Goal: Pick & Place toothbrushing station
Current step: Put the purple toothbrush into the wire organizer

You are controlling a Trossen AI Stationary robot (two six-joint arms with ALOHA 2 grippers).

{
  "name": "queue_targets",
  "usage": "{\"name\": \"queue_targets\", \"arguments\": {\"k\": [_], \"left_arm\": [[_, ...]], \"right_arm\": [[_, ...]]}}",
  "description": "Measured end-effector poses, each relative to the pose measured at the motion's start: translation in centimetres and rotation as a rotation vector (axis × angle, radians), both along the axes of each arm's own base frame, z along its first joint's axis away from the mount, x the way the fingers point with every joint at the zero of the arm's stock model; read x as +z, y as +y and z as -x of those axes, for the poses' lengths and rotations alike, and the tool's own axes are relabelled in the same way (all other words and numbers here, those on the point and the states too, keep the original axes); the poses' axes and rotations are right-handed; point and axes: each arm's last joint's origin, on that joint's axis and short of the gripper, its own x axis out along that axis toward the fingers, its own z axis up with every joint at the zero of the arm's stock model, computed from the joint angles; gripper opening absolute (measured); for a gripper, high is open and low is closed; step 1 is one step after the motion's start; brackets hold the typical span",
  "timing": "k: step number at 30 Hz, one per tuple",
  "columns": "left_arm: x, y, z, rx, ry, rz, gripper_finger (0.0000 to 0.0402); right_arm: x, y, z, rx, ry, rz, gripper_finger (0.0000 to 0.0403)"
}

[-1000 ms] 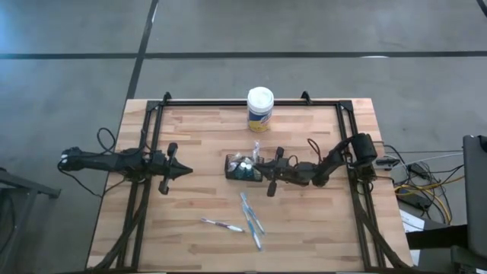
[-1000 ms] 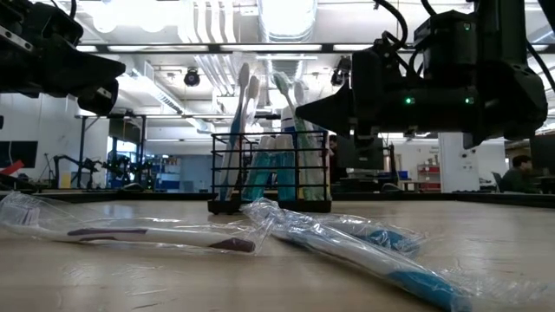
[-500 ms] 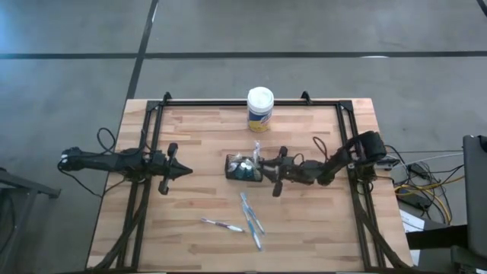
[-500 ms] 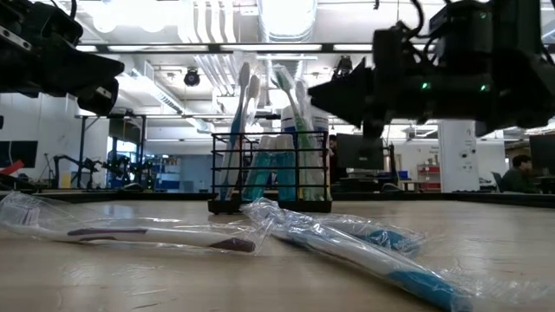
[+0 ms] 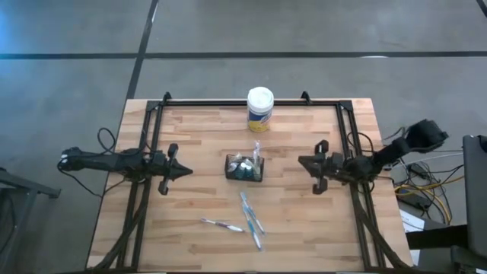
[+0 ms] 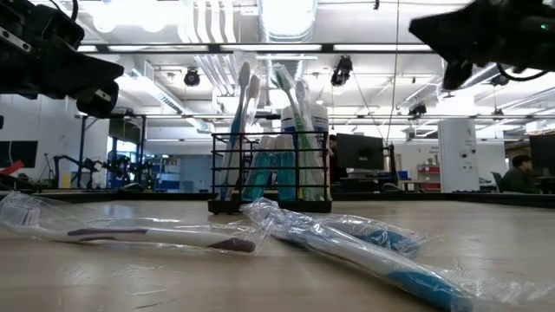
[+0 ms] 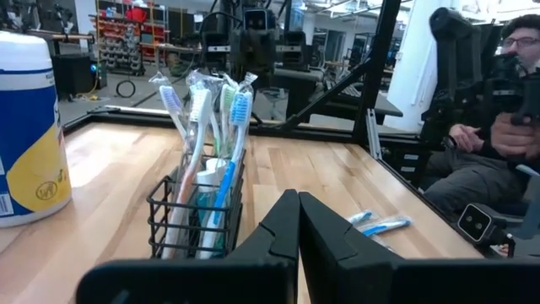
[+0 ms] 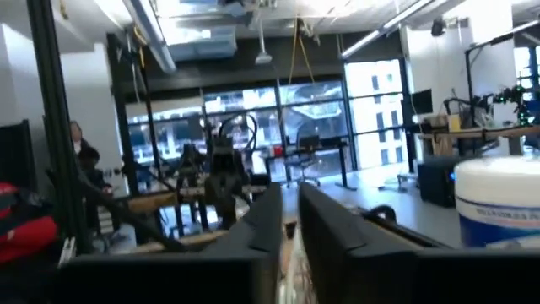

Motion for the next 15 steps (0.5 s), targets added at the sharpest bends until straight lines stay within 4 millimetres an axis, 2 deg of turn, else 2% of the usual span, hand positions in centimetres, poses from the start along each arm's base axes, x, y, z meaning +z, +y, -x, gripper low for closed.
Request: {"name": "queue_targets", "arguments": {"k": [1,5,11,15], "left_arm": [[0.0,0.0,0.0,0.0,0.001,0.002,0.0005],[0.1,0.0,0.0,0.0,-0.004,0.003,0.0005],[0.4,0.0,0.0,-0.003,-0.017,0.005,0.0005],[1.4,-0.1,0.1,-0.024,-0.043,0.011,0.0005]], "right_arm": [[-0.1,0.1,0.3,-0.001,0.014,0.0,0.0022],[-0.6,0.5,0.8,0.002,0.078,0.004,0.0011],[-0.7,0.7,1.0,-0.018,0.098,0.029,0.0008],[-0.5,0.7,1.1,-0.011,0.087,0.05,0.0008]]}}
